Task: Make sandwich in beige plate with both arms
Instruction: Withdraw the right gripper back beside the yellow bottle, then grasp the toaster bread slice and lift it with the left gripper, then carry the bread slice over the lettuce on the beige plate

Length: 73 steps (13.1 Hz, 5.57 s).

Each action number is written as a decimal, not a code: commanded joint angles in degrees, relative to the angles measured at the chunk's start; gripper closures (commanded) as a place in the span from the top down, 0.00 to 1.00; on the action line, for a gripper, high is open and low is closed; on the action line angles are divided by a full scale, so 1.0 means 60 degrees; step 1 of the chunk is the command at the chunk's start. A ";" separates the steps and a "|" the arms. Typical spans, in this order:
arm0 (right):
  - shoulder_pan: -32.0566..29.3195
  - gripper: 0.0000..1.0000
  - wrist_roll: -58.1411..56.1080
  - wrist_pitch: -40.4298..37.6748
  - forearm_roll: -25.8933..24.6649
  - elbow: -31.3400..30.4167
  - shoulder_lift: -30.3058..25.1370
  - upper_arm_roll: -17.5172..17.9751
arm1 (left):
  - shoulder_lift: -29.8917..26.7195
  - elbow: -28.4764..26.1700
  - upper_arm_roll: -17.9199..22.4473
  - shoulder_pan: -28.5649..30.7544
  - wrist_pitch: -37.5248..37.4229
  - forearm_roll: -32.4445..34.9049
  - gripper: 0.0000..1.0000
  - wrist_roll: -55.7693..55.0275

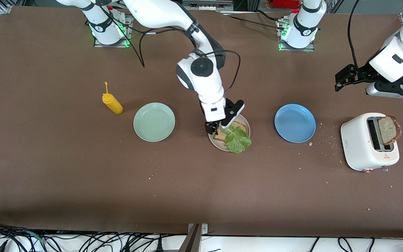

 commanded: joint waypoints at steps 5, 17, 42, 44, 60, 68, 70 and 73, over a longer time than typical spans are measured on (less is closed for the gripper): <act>-0.2305 0.99 -0.0059 -0.4037 0.0222 -0.0182 -0.2267 -0.0292 | -0.0062 -0.0033 0.0024 0.0053 -0.0282 -0.0127 1.00 0.0008; -0.3465 0.99 -0.0015 -0.8186 0.0441 -0.0094 -0.2884 -0.3604 | 0.0025 -0.0018 0.0024 0.0083 -0.0283 -0.0127 1.00 0.0008; -0.8109 1.00 0.1025 -0.6194 -0.2842 -0.3888 -0.5975 0.1478 | 0.4625 0.1125 0.0068 0.3656 0.1812 0.2862 0.68 0.2264; -0.8094 1.00 0.1098 -0.6224 -0.2883 -0.3844 -0.5975 0.1478 | 0.4669 0.1007 0.0053 0.3686 0.1783 0.2862 0.10 0.2191; -0.8358 1.00 0.1025 -0.6704 -0.2708 -0.3111 -0.5433 0.1141 | 0.3380 0.2546 -0.1921 0.3540 -0.0986 0.2310 0.00 0.2323; -0.8196 1.00 0.1011 -0.7955 -0.2708 -0.2907 -0.6606 0.1711 | 0.5178 0.2355 -0.2027 0.2750 -0.0971 -0.4775 0.00 0.1854; -0.8225 1.00 0.1099 -0.7894 -0.2796 -0.2819 -0.6619 0.1757 | 0.6056 0.2370 -0.2027 0.2414 -0.0840 -0.6374 0.00 0.1911; -0.8256 1.00 0.0937 -0.7835 -0.2766 -0.2467 -0.6590 0.1770 | 0.7056 0.2355 -0.2012 0.1596 0.0035 -0.7815 0.00 0.2176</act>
